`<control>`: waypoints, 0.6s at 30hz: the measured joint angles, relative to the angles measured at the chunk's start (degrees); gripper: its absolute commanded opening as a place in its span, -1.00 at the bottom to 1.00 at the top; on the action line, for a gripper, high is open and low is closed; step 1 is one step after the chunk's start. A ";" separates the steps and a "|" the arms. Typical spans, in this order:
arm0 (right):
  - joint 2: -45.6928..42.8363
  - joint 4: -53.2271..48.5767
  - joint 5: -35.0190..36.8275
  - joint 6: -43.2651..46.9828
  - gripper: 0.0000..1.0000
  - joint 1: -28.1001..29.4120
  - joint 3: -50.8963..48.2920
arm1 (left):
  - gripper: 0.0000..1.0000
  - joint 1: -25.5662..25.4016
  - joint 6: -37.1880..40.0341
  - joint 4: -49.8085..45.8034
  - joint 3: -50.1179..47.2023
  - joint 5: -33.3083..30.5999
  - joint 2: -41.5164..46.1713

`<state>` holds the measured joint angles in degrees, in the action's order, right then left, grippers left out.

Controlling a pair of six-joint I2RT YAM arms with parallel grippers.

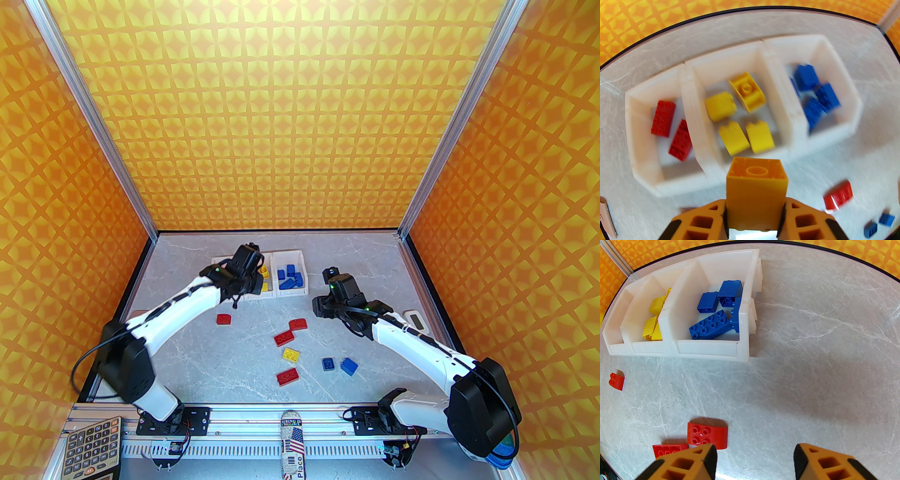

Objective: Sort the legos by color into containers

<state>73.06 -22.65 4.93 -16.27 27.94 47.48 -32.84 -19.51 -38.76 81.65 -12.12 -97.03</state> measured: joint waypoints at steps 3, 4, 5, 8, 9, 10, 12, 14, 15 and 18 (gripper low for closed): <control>-0.09 0.02 0.00 0.00 0.18 0.00 -0.22 | -0.42 1.95 0.13 0.20 2.54 0.00 -4.44; -0.13 0.00 -0.02 -0.02 0.18 -0.02 -0.31 | -0.42 2.47 0.15 0.28 3.28 -0.02 -5.79; -0.20 0.00 -0.02 -0.02 0.18 -0.02 -0.35 | -0.42 2.93 0.26 0.26 4.09 -0.04 -7.10; -0.44 0.00 -0.04 -0.07 0.18 0.00 -0.59 | -0.43 4.07 0.59 -0.07 8.35 -0.07 -11.50; -0.55 0.00 -0.04 -0.17 0.18 0.00 -0.70 | -0.43 4.39 0.74 -0.07 9.46 -0.07 -12.46; -0.68 0.00 -0.02 -0.22 0.18 0.00 -0.81 | -0.43 4.68 0.92 -0.07 10.38 -0.07 -13.31; -0.92 -0.02 -0.04 -0.24 0.18 0.00 -0.96 | -0.42 5.18 1.38 -0.15 12.04 -0.04 -14.51; -0.96 0.00 -0.04 -0.42 0.18 -0.02 -0.96 | -0.42 5.51 1.70 -0.44 13.88 -0.07 -15.69; -0.96 0.00 -0.02 -0.44 0.18 0.00 -0.96 | -0.41 5.55 1.86 -0.57 14.95 -0.04 -16.41; -0.96 0.00 -0.04 -0.44 0.18 0.00 -0.96 | -0.18 5.86 2.05 -0.83 17.38 -0.07 -18.12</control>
<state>72.10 -22.65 4.89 -16.71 27.94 46.52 -26.98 -17.45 -39.59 99.02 -12.19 -115.15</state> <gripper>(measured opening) 0.589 0.343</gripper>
